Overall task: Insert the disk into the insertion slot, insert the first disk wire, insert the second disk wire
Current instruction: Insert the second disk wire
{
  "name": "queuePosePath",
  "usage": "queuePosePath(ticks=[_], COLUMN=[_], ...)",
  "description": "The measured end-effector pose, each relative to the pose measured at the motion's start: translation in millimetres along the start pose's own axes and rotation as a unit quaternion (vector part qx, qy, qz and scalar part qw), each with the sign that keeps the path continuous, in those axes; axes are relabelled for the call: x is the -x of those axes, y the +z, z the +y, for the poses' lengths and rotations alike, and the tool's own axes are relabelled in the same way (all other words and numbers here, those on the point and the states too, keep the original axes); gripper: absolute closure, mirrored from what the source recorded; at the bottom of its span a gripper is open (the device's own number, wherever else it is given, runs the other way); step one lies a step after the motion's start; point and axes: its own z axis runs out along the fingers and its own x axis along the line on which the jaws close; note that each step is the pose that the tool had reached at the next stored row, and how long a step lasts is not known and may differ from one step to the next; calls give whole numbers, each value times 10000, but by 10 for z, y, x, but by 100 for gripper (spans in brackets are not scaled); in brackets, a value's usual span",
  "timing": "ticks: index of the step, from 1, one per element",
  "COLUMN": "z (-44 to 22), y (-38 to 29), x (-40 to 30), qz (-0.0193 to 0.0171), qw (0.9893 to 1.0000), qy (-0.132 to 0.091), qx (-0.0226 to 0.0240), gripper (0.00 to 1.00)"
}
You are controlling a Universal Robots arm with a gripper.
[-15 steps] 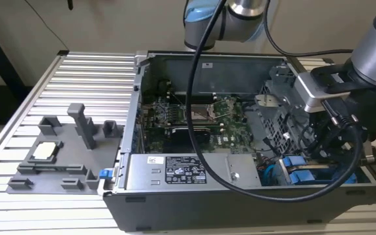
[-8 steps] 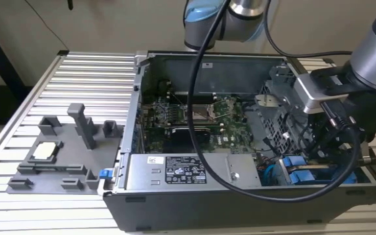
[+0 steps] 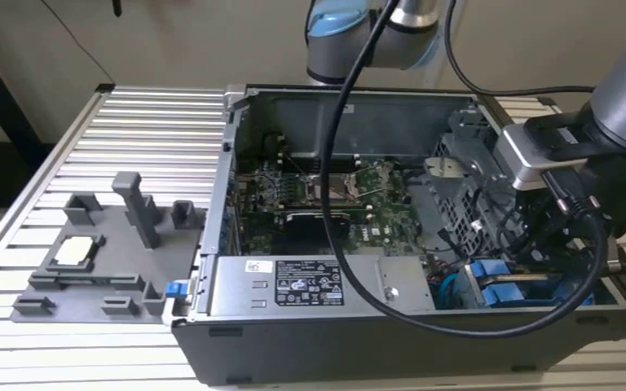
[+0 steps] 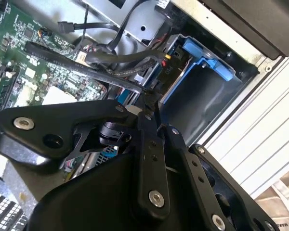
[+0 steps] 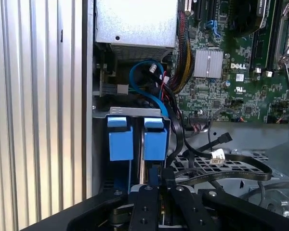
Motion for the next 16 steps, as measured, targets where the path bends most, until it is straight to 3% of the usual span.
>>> queuePosePath(ticks=[16], z=[-28], y=[48], x=[-7], qz=[1], qw=[10000], qy=[26], qx=[-1], gripper=[84])
